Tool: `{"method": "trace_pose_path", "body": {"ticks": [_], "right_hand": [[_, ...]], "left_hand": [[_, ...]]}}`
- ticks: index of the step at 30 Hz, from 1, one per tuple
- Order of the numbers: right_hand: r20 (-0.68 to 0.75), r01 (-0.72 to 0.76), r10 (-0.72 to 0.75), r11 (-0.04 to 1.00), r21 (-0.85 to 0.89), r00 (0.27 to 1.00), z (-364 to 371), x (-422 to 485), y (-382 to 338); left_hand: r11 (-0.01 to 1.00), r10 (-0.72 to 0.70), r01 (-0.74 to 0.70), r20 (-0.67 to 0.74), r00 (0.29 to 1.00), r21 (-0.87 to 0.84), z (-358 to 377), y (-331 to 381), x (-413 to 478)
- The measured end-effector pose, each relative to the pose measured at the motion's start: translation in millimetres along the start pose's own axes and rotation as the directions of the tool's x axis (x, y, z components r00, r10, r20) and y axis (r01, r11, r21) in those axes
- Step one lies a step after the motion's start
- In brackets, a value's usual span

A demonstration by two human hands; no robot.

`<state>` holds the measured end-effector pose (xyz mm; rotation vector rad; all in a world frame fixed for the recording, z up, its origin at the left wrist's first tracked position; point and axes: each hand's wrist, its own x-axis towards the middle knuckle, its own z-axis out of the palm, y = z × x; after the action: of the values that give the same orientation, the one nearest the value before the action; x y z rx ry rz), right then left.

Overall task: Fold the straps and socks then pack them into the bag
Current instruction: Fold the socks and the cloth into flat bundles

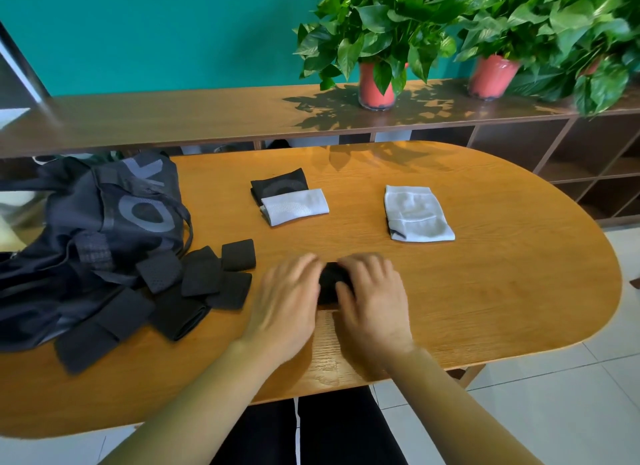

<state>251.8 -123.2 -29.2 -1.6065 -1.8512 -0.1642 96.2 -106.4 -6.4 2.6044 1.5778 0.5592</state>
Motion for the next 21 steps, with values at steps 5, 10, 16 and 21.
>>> {"method": "trace_pose_path", "body": {"ticks": [5, 10, 16, 21], "right_hand": [[0.552, 0.133, -0.063, 0.987, -0.087, 0.831, 5.9, -10.7, 10.0], [0.571, 0.115, -0.023, 0.985, -0.125, 0.821, 9.5, -2.5, 19.3], [0.56, 0.059, 0.045, 0.984, -0.167, 0.827, 18.1, 27.6, 22.2], [0.533, 0.003, 0.11, 0.979, -0.206, 0.839, 24.2, 51.9, 32.0]], "left_hand": [[0.997, -0.07, 0.049, 0.404, 0.912, 0.063, 19.5, -11.7, -7.7], [0.994, -0.105, 0.098, 0.443, 0.89, 0.04, 19.6, -15.0, 2.1], [0.99, -0.142, 0.132, 0.425, 0.894, 0.054, 21.3, -21.7, 29.1], [0.996, -0.081, 0.064, 0.41, 0.909, 0.055, 22.3, -21.9, 57.1]]}}
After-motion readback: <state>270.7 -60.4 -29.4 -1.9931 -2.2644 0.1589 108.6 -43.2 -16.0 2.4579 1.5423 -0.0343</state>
